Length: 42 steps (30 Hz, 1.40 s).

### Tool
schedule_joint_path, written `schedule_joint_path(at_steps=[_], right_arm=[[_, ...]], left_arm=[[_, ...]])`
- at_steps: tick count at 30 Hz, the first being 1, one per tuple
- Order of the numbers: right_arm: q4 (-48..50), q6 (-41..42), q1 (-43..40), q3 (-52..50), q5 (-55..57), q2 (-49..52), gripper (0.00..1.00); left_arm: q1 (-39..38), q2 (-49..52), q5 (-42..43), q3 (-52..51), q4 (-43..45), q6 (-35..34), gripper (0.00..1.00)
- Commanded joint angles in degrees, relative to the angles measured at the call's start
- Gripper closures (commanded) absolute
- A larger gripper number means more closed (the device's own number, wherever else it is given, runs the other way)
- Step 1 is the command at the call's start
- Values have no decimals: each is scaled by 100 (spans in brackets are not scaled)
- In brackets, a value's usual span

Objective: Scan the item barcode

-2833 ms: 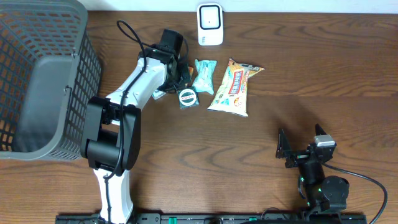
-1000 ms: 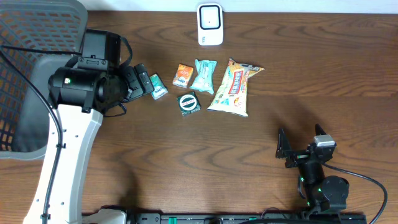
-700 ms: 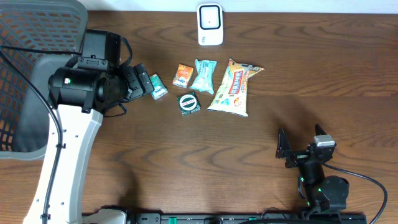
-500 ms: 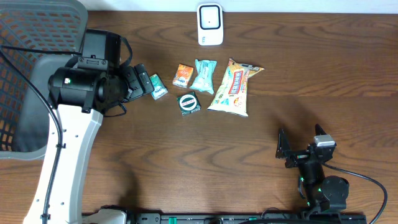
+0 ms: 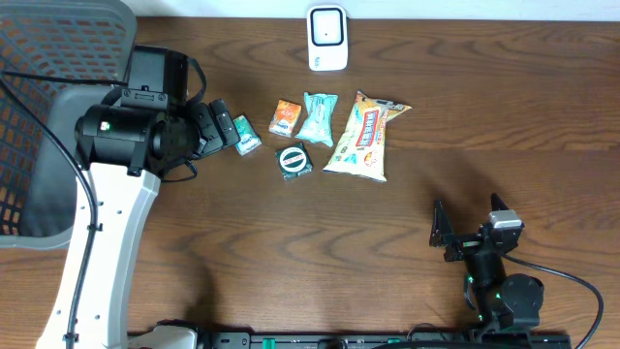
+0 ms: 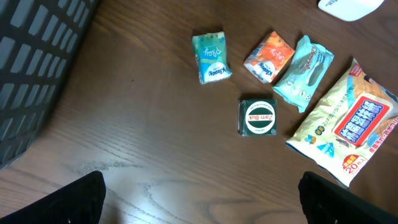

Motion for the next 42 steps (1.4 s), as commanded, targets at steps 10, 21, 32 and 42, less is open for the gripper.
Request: schedule_joint_path(at_steps=[10, 21, 32, 42], right_arm=[[44, 835, -50, -7, -651, -24, 1], [1287, 5141, -50, -7, -1902, -24, 1], [4011, 3740, -50, 811, -1038, 337, 1], [1458, 1432, -50, 3456, -2046, 2800, 1]], left_arm=[[17, -24, -90, 52, -31, 33, 2], [17, -24, -92, 52, -33, 33, 2], [17, -24, -90, 52, -31, 33, 2], [17, -24, -92, 52, -33, 33, 2]])
